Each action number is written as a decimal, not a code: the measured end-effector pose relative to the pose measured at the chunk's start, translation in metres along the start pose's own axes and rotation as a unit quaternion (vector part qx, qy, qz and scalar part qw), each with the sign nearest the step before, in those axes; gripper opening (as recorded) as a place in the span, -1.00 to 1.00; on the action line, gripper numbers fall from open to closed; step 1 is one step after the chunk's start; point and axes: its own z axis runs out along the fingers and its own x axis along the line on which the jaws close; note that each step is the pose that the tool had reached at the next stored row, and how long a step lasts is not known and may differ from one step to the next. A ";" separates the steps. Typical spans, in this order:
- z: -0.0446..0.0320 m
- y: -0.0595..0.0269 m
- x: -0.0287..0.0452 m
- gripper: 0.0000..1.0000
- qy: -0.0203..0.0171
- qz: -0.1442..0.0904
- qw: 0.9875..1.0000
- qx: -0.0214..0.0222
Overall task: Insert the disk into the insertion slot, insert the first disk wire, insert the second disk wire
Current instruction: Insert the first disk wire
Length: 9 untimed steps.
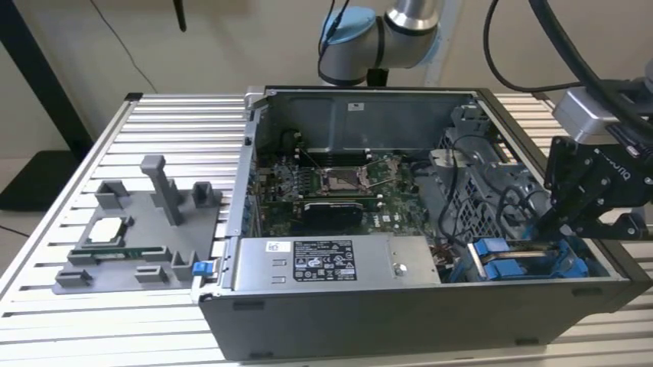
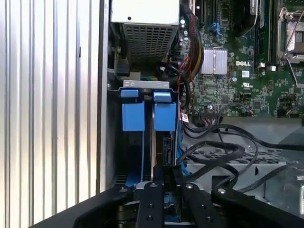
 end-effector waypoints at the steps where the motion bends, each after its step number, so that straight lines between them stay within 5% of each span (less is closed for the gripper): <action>1: 0.0002 -0.0005 0.0000 -1.00 0.000 0.000 1.000 0.000; 9: 0.0030 -0.0031 -0.0010 -1.00 0.000 -0.001 1.000 0.002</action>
